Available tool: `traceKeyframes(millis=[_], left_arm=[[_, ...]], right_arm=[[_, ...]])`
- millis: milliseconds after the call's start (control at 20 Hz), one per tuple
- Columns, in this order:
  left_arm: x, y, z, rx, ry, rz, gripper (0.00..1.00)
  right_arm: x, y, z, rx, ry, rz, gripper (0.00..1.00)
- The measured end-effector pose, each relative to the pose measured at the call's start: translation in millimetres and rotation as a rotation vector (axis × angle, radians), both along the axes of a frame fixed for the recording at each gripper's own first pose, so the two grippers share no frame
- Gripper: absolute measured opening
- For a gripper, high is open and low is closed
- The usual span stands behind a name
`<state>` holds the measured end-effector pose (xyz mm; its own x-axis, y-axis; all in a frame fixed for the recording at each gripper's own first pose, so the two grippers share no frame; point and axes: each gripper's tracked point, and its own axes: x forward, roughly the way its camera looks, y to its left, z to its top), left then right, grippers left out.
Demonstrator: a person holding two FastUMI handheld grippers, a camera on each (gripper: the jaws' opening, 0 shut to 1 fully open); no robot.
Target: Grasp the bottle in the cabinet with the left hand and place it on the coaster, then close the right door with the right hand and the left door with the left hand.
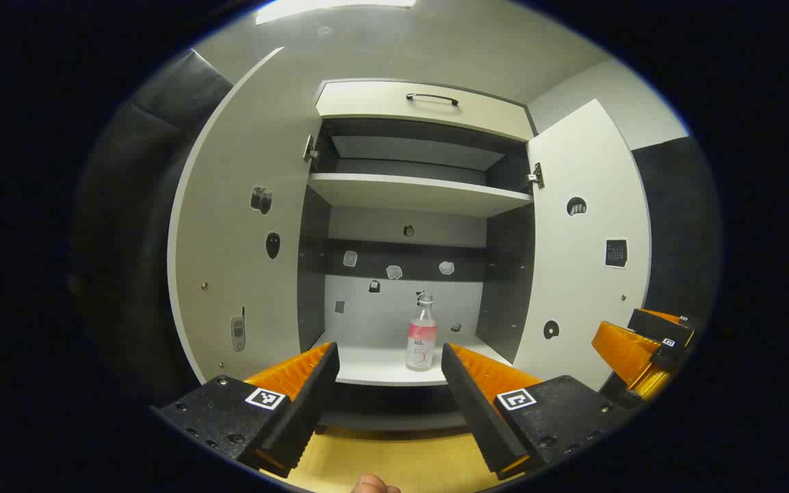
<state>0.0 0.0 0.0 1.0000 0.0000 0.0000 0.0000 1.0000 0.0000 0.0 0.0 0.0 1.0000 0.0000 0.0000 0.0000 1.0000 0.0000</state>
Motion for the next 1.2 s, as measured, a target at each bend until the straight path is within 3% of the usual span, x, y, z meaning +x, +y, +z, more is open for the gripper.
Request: traceKeyframes(millis=[100,150,600,650,750,1000,1050,1200], left_arm=[[2.6,0.6,1.9,-0.001,-0.007,0.008,0.96],[4.4,0.7,2.6,-0.002,-0.010,0.013,0.96],[11.1,1.3,3.4,-0.014,-0.017,0.041,0.96],[11.1,1.0,1.9,-0.013,-0.014,0.043,0.96],[12.6,0.7,-0.7,-0.012,-0.006,0.043,0.96],[27.5,-6.5,-7.8,-0.015,0.027,0.020,0.96],[34.0,-8.4,-8.0,-0.015,0.030,0.012,0.96],[58.9,-16.6,-4.1,-0.013,0.024,-0.017,0.96]], right_arm=[[1.6,0.7,0.3,-0.006,0.001,0.007,0.93],[2.6,0.1,1.0,-0.008,0.001,0.009,0.97],[14.5,-4.4,6.3,-0.014,-0.009,0.016,0.97],[14.2,-5.0,6.5,-0.014,-0.008,0.018,0.93],[12.9,-5.7,5.7,-0.016,-0.008,0.020,0.97],[6.1,-9.7,7.8,-0.016,-0.012,0.017,0.97],[4.3,-11.4,8.2,-0.020,-0.012,0.010,0.93],[-4.0,-17.9,9.6,-0.023,-0.016,-0.012,0.97]])
